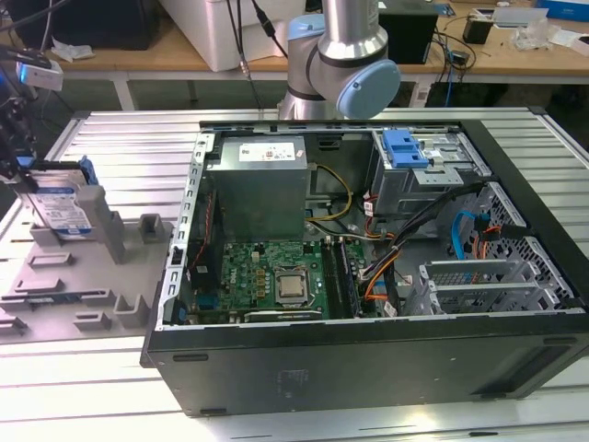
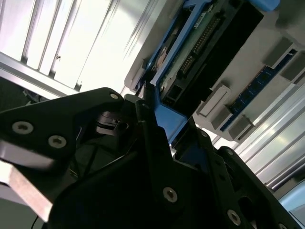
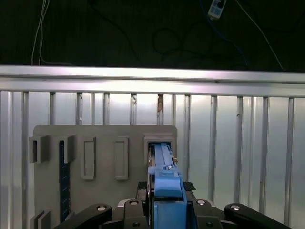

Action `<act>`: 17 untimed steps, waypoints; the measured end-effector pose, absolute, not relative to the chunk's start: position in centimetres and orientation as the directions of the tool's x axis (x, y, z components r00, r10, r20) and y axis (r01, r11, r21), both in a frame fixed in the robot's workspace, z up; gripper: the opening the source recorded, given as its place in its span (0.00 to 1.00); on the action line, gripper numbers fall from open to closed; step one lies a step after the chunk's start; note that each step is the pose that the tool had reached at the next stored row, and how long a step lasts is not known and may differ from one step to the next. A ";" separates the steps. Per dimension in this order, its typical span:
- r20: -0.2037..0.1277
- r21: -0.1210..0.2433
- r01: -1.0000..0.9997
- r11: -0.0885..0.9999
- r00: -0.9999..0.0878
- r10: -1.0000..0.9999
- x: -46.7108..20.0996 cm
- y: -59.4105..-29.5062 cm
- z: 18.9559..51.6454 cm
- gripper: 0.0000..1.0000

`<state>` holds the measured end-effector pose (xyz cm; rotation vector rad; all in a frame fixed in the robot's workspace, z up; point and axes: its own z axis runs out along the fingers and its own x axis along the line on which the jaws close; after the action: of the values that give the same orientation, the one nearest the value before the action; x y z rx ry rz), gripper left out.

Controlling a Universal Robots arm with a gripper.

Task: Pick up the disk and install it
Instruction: 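Pick up the disk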

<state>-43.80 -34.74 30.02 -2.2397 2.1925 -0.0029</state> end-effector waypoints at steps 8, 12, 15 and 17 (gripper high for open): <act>0.009 -0.006 -1.000 -0.021 0.021 -1.000 -43.8 -34.7 30.1 0.37; 0.009 -0.006 -1.000 -0.021 0.021 -1.000 -43.8 -34.7 30.1 0.37; 0.009 -0.006 -1.000 -0.021 0.021 -1.000 -43.8 -34.7 30.1 0.37; 0.009 -0.006 -1.000 -0.021 0.021 -1.000 -43.8 -34.7 30.1 0.37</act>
<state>-43.80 -34.74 30.08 -2.2461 2.1987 -0.0164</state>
